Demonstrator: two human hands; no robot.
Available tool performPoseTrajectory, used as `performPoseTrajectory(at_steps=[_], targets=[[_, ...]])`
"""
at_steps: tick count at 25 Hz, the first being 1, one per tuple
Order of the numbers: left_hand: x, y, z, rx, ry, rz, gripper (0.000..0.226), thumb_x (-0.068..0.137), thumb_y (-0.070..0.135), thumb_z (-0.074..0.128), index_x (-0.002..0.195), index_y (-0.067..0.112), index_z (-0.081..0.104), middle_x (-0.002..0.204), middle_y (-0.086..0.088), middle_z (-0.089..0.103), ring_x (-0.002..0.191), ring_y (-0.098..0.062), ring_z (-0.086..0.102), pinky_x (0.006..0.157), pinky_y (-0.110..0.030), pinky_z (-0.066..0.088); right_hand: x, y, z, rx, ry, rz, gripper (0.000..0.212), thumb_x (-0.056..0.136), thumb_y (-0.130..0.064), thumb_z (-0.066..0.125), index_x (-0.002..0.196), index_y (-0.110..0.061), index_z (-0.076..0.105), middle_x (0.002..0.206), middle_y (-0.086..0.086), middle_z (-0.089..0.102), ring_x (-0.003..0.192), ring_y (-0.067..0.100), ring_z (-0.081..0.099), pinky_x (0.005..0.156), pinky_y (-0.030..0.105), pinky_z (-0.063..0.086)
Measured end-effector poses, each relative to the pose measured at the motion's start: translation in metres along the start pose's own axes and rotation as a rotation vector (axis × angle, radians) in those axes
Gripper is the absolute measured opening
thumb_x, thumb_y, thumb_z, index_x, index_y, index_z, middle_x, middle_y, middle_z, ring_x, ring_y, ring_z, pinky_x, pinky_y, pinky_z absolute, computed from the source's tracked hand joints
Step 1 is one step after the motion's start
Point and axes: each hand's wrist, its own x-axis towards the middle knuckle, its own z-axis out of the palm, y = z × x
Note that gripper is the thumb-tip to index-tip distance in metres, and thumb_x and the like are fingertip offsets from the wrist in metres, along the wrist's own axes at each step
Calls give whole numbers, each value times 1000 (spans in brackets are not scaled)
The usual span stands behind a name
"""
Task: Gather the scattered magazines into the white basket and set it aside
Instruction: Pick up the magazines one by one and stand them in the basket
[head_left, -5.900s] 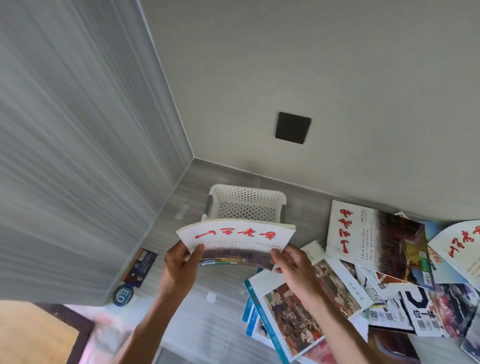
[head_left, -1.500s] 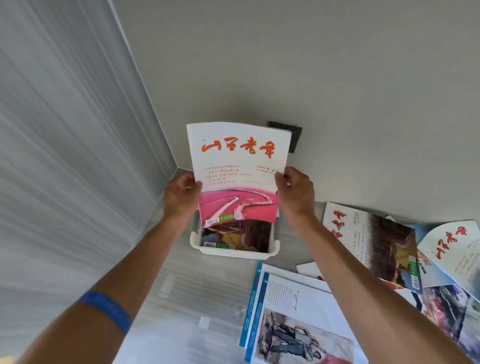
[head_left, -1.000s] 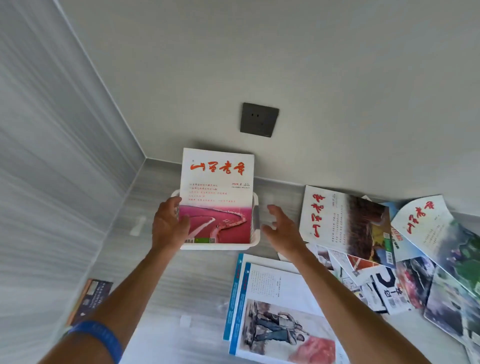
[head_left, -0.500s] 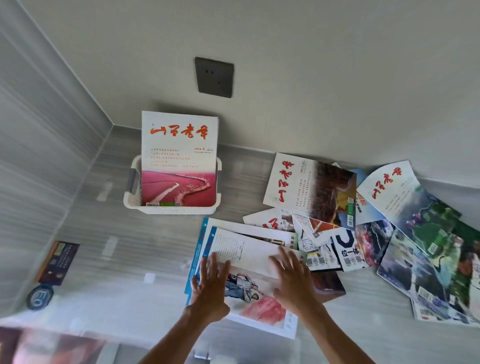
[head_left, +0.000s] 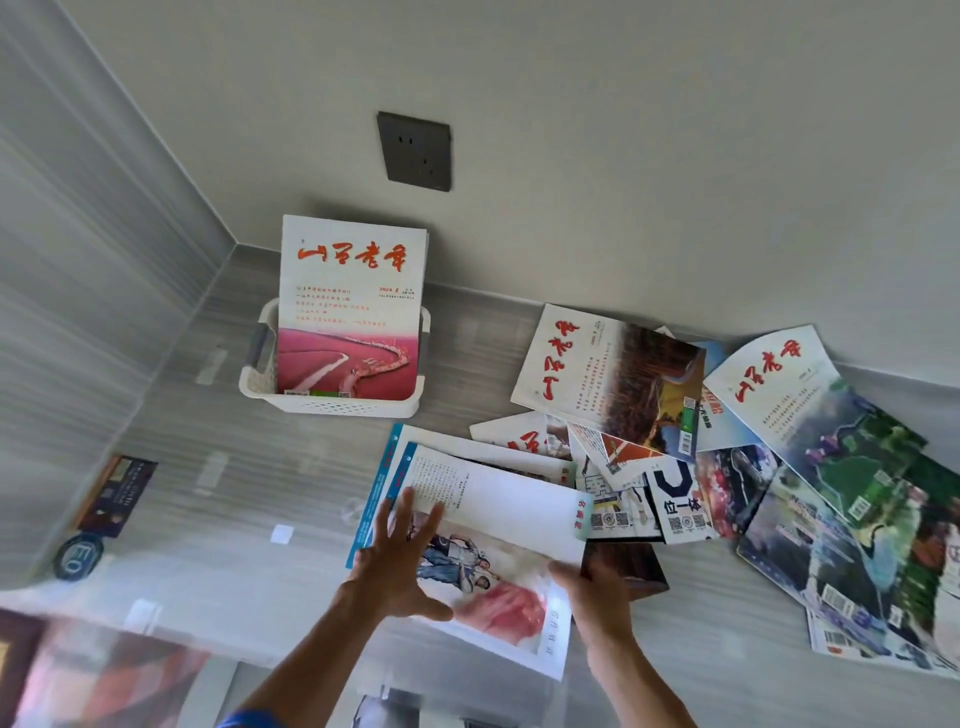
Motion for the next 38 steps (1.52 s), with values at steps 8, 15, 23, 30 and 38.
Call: performPoseTrajectory(at_steps=[8, 15, 23, 30, 38], targets=[[-60, 17, -13, -685, 545, 363, 44, 86, 35, 69, 128, 42, 56, 122, 30, 61, 104, 5, 64, 85, -14, 53, -34, -116, -2, 777, -329, 264, 15, 97, -7, 49, 85, -5, 58, 62, 12, 63, 50, 21, 64, 41, 28, 54], [-72, 6, -76, -1349, 801, 382, 22, 89, 8, 55, 103, 7, 72, 98, -5, 76, 91, -17, 72, 76, -30, 59, -56, -143, -2, 583, -367, -284, 41, 90, -19, 63, 128, -21, 50, 117, 9, 66, 91, 26, 69, 67, 38, 58], [-59, -46, -84, -1090, 852, 166, 21, 87, 6, 59, 105, 13, 67, 96, 1, 75, 92, -20, 71, 78, -40, 59, -41, -115, 32, -90, -215, -565, 15, 94, -20, 62, 79, -23, 66, 66, -7, 69, 59, 14, 61, 50, 11, 44], [-62, -75, -111, -1062, 1015, 90, 16, 88, 13, 60, 87, 27, 68, 82, 14, 75, 72, -5, 71, 57, -30, 55, -48, -147, 64, -43, -122, -697, 8, 93, -31, 59, 96, -29, 66, 84, -7, 73, 75, 10, 69, 65, 27, 56], [-32, -147, -270, -1094, 1128, 106, 24, 88, 9, 65, 77, 30, 69, 84, 4, 76, 66, -4, 67, 57, -21, 54, -22, -298, 161, -38, -25, -852, 12, 97, -25, 55, 99, -19, 64, 104, -4, 75, 85, 13, 70, 59, 18, 47]])
